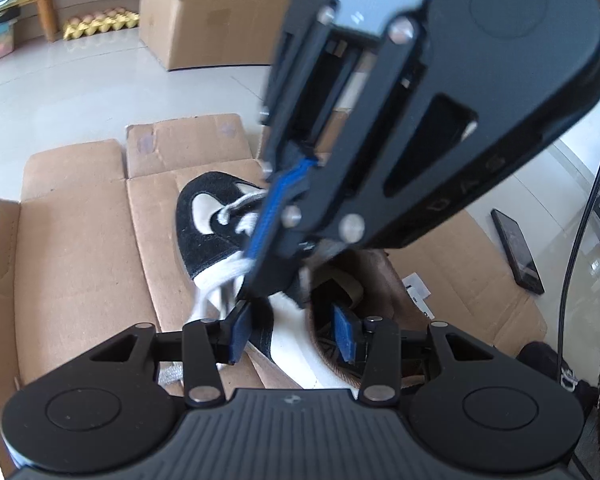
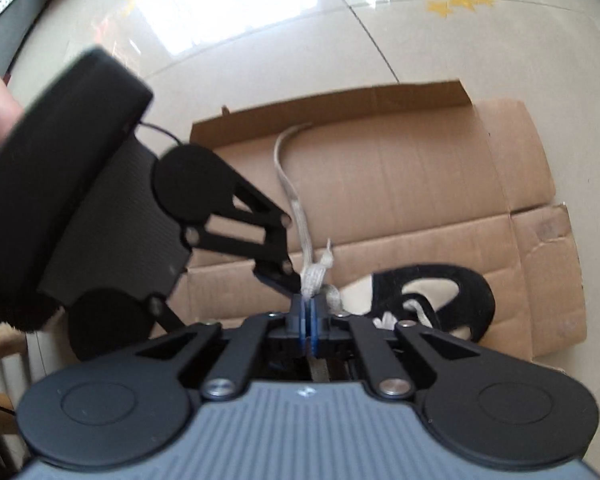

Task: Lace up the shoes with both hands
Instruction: 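Push the lace into the sneaker opening with the right tool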

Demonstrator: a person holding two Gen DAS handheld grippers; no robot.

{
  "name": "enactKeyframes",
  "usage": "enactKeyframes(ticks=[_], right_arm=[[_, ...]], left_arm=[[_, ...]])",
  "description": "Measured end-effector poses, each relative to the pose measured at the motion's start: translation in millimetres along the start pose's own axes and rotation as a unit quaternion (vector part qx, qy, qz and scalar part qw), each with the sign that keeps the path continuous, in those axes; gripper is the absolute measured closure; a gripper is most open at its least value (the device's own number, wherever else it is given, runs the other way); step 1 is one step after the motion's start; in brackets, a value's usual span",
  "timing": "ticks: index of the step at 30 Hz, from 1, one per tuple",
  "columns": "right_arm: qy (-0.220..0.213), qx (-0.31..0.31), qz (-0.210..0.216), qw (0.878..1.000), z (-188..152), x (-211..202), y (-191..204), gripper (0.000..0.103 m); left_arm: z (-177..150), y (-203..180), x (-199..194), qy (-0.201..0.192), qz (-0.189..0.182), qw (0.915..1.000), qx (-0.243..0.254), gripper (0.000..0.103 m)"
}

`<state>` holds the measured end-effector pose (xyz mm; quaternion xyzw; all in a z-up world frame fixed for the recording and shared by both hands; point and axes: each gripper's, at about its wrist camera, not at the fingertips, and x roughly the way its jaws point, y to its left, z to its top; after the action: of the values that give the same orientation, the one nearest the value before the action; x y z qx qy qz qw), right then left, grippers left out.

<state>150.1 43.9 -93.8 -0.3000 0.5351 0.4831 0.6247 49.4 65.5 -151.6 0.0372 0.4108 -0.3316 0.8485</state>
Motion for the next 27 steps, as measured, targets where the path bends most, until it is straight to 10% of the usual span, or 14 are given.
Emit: enactKeyframes(ticks=[27], right_arm=[[-0.021,0.012,0.020,1.000,-19,-8,2,0.093]], left_arm=[[-7,24,-20,0.038,-0.015,0.9962,-0.078,0.047]])
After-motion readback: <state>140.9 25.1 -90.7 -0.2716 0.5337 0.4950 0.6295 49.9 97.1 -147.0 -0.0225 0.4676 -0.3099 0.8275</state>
